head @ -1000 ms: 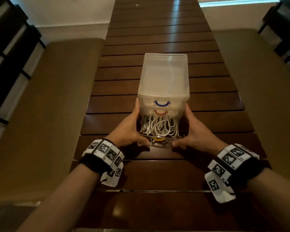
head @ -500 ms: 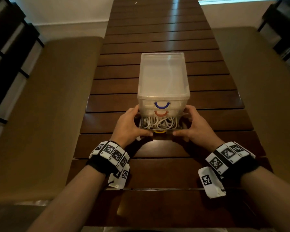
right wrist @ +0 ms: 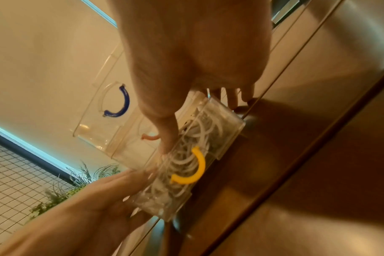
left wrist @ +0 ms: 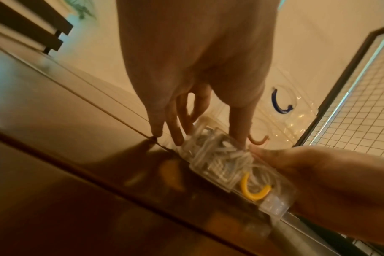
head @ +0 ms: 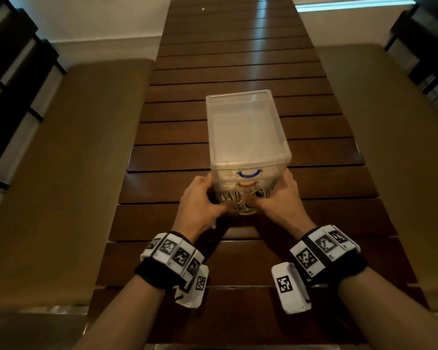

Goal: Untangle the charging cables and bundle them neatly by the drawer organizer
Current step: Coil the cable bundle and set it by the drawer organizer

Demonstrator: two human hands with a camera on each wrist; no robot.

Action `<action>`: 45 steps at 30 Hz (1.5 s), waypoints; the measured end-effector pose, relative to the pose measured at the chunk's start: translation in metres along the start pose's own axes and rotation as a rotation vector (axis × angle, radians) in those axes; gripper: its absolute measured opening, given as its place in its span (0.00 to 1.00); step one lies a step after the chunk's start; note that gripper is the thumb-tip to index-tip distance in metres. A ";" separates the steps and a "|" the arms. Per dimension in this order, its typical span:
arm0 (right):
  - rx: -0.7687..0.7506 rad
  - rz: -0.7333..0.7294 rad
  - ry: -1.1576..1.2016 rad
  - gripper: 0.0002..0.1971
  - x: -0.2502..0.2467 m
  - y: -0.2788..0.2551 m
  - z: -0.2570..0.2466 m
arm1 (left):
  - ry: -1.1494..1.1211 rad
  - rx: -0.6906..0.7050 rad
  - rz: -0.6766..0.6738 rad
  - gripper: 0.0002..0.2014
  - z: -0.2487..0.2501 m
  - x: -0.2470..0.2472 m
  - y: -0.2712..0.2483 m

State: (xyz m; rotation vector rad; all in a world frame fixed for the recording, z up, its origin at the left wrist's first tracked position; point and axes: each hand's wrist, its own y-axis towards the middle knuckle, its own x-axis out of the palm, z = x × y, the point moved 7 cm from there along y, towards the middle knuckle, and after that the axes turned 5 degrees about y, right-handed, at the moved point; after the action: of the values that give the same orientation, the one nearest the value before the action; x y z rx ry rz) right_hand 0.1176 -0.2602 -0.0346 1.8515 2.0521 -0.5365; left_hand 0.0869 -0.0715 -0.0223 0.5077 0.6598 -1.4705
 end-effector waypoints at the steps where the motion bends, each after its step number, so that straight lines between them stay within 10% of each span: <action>1: 0.012 0.019 -0.014 0.40 0.000 -0.001 0.002 | 0.030 -0.001 0.022 0.26 0.001 0.000 0.000; 8: -0.002 0.106 -0.056 0.37 -0.002 -0.006 -0.003 | 0.048 -0.046 0.023 0.23 0.008 -0.004 0.004; 14: 0.031 -0.249 -0.006 0.44 -0.016 -0.004 0.012 | 0.019 -0.034 -0.237 0.38 -0.004 -0.002 0.003; 32: -0.004 0.032 -0.025 0.25 -0.020 0.000 0.029 | -0.120 -0.139 0.126 0.24 -0.019 0.000 0.005; 45: 0.191 -0.087 -0.098 0.38 -0.021 -0.010 0.009 | -0.015 -0.280 -0.011 0.29 0.002 -0.009 0.002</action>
State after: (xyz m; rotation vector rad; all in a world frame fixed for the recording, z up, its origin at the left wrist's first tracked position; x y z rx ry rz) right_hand 0.1101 -0.2836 -0.0314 1.8040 2.0859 -0.8559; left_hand 0.0894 -0.0657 -0.0151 0.2766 0.8424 -1.3631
